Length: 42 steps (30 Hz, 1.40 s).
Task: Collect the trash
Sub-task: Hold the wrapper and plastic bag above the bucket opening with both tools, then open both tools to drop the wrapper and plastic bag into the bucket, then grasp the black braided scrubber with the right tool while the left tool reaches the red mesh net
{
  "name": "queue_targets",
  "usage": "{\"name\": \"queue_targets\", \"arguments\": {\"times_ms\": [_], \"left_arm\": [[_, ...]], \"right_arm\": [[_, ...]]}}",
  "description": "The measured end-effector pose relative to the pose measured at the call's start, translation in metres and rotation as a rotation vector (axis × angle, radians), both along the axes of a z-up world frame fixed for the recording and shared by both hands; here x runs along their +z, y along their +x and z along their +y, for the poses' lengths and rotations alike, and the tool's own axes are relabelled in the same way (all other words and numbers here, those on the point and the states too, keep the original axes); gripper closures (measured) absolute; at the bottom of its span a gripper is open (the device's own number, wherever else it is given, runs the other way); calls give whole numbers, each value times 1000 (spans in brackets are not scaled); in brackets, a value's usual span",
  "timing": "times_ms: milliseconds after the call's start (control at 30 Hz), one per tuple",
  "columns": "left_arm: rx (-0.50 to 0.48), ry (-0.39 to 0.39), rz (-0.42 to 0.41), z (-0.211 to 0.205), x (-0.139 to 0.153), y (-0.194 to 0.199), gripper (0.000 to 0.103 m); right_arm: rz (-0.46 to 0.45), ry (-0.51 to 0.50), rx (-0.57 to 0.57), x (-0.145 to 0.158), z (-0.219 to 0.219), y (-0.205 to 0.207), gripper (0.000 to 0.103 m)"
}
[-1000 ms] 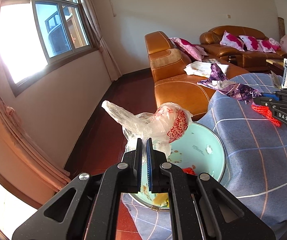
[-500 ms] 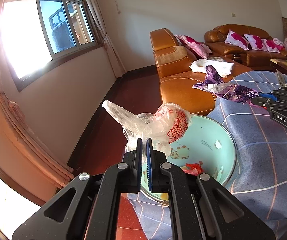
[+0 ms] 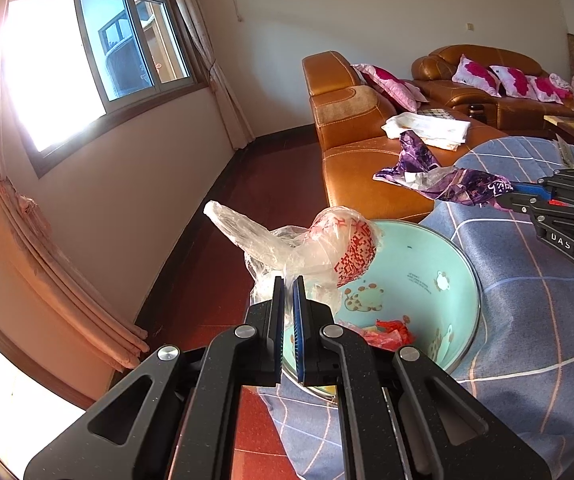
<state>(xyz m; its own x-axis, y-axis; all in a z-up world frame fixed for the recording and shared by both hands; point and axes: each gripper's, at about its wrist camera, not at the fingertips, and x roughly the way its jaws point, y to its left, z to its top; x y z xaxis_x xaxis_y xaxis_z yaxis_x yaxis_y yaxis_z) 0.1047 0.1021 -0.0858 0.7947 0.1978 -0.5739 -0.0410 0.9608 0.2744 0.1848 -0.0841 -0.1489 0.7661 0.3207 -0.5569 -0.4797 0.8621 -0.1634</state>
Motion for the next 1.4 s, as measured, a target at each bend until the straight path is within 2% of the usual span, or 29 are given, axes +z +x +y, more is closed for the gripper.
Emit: {"name": "queue_targets", "arguments": {"times_ms": [133,167,233,267,300,367,467,533,967,1067,1200,1267,1400], "left_arm": [[-14,-6,12,-3,-4,0,98],[-15,-5,14,-4,-5,-1,95],[-17,-6,17,-7,-7,-1,89],[-15,-2,18,-7,-8,-1,81],[-14,-2,21,-8,-9,0,74],[-3,-5,18,-7,-9,0,56],[2,0,20,-6,-11,-1,55],[11,-6,20,-5,-11,0,49],[27,4,31,-6,-14,2,38],[28,8,29,-10,-14,3,32],[1,8,32,-25,-16,5,30],[-18,6,30,-35,-17,6,26],[-71,-9,33,-63,-20,13,25]], "right_arm": [[-3,-12,22,-1,3,0,94],[-3,-16,31,-1,5,-2,93],[-4,-28,61,-2,9,-4,84],[-12,-38,75,-2,12,-7,67],[-17,-42,83,-2,13,-8,61],[-26,-51,84,-3,14,-10,61],[-18,-49,76,-4,12,-8,59],[-12,-44,71,-4,11,-6,59],[-18,-54,42,-7,8,-6,54],[-8,-25,1,-4,-3,-7,54],[-1,4,-76,3,-26,-18,52],[-5,10,-131,6,-45,-28,51],[20,59,-287,10,-101,-44,49]]}}
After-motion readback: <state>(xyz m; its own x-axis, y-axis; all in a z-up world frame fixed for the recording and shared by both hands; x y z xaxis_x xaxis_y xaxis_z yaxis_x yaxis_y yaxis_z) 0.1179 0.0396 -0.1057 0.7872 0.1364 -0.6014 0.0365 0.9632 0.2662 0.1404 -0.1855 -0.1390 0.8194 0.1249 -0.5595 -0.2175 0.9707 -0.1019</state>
